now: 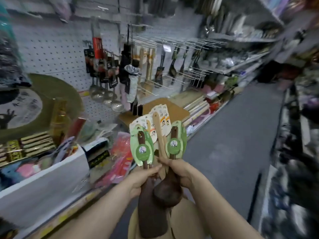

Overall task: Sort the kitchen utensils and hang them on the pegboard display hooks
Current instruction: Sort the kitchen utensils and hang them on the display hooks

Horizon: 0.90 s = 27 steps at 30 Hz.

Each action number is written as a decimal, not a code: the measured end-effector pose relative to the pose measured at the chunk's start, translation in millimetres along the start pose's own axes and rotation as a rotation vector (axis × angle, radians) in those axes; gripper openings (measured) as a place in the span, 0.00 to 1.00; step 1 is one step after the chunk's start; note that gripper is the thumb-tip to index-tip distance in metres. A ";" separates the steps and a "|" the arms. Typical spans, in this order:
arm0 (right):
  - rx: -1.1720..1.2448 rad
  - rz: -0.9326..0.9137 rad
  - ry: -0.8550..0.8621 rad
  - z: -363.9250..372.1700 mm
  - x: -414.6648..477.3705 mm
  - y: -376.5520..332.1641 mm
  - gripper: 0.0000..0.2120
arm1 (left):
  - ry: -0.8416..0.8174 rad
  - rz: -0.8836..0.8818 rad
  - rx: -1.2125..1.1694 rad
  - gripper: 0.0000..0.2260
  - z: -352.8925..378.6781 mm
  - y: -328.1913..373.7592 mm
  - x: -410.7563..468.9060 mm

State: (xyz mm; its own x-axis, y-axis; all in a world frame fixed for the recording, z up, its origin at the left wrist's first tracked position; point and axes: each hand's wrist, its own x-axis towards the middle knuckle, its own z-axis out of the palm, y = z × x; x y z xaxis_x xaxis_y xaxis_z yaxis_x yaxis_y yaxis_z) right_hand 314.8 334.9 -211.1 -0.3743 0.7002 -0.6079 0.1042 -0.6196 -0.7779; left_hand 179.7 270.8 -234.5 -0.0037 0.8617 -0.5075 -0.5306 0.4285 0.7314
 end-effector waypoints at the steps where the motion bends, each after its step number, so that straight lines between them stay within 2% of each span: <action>1: 0.035 -0.008 0.003 -9.7 3.8 -3.7 0.13 | -0.033 0.002 -0.005 0.11 11.3 0.0 12.0; 6: 0.180 -0.002 0.056 -65.3 40.1 -32.4 0.19 | -0.154 -0.021 0.077 0.13 66.7 5.8 84.9; 10: 0.163 0.016 0.091 -105.4 76.8 -65.4 0.26 | -0.149 -0.039 0.127 0.14 104.6 18.7 148.6; 14: 0.112 0.012 0.096 -150.0 105.1 -103.7 0.33 | -0.198 -0.094 0.122 0.05 145.3 40.2 202.2; 16: 0.116 -0.005 0.072 -169.2 118.0 -120.8 0.33 | -0.189 -0.131 0.121 0.04 163.5 45.6 226.9; 20: 0.007 0.000 0.093 -203.2 142.3 -149.6 0.36 | -0.137 -0.150 0.112 0.12 192.6 55.5 274.9; 23: -0.201 0.054 0.256 -237.2 175.2 -168.2 0.39 | -0.050 -0.128 0.136 0.02 219.3 58.0 314.8; 26: -0.268 0.047 0.249 -274.8 210.8 -187.7 0.42 | 0.043 -0.085 0.160 0.03 247.1 61.5 354.2; 27: -0.253 0.051 0.232 -286.9 218.4 -196.4 0.40 | 0.047 -0.081 0.149 0.07 256.6 62.9 367.7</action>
State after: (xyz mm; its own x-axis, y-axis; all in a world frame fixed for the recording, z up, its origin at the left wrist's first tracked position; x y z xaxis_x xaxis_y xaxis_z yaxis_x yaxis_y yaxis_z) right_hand 477.0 711.2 -236.7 -0.1466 0.7508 -0.6440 0.3537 -0.5682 -0.7430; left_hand 362.6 684.4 -258.2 -0.0074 0.8106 -0.5856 -0.3997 0.5344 0.7448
